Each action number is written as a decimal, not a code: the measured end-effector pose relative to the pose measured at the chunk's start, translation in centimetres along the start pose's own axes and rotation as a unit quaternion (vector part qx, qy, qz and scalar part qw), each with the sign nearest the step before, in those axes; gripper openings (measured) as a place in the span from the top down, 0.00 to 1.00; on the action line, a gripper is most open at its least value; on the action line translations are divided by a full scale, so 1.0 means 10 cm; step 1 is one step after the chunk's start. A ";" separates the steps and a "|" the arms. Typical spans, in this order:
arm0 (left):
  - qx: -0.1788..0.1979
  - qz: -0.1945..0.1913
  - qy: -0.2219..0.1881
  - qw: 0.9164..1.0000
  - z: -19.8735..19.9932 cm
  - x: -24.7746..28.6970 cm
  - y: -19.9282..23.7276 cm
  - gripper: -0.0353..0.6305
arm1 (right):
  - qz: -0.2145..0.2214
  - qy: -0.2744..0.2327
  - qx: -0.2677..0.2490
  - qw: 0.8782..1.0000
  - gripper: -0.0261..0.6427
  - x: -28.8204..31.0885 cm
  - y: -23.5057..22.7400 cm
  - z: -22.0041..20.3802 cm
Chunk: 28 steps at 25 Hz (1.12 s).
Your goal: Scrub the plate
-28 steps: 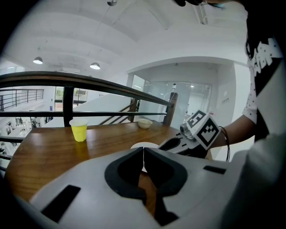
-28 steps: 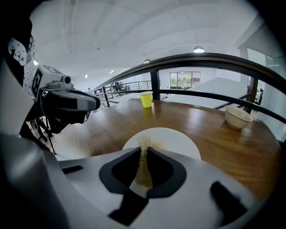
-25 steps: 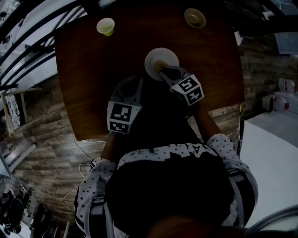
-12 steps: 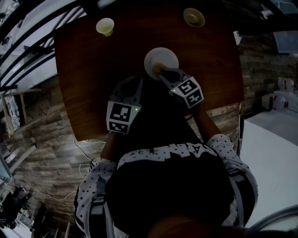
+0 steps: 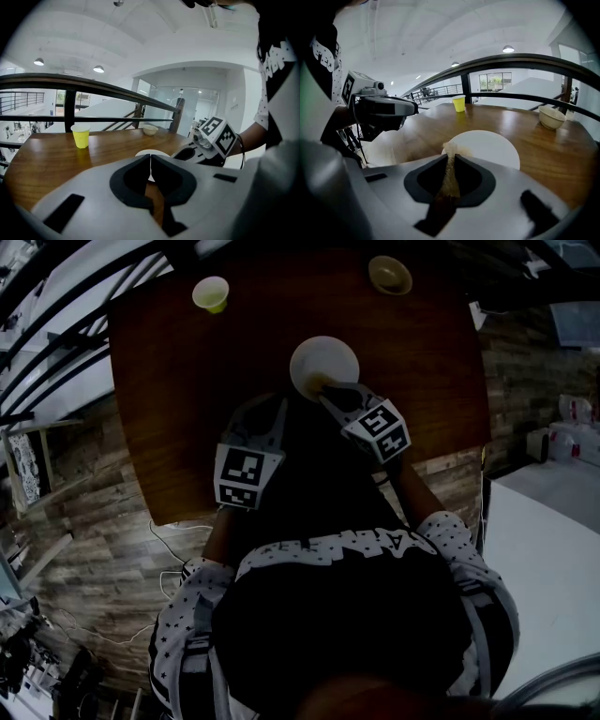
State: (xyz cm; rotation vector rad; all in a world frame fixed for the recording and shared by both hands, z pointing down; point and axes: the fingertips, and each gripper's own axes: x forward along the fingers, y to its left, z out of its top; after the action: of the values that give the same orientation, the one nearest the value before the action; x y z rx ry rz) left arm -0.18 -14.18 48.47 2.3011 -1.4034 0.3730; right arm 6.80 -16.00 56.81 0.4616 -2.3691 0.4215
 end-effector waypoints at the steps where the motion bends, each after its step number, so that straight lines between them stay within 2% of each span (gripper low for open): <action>1: 0.000 -0.001 0.000 1.000 0.00 0.01 0.00 0.93 | 0.001 0.000 0.000 1.000 0.89 0.00 0.01 0.00; 14: 0.003 -0.008 0.006 1.000 0.00 0.07 -0.06 0.93 | 0.031 -0.014 0.024 0.999 0.89 -0.07 0.11 -0.03; 19: 0.005 -0.008 0.011 1.000 -0.02 0.08 -0.08 0.93 | 0.052 -0.012 0.017 0.998 0.89 -0.10 0.20 -0.06; 24: 0.004 -0.001 0.006 1.000 -0.01 0.04 -0.07 0.93 | 0.054 -0.024 0.007 0.998 0.89 -0.13 0.21 0.01; 28: 0.002 0.008 0.009 1.000 -0.03 0.02 -0.05 0.93 | 0.031 -0.043 0.006 0.999 0.89 -0.15 0.03 0.12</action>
State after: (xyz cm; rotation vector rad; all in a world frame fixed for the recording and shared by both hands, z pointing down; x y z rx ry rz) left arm 0.33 -13.96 48.71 2.2850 -1.4145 0.4015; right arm 7.04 -15.93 54.88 0.4206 -2.4699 0.4540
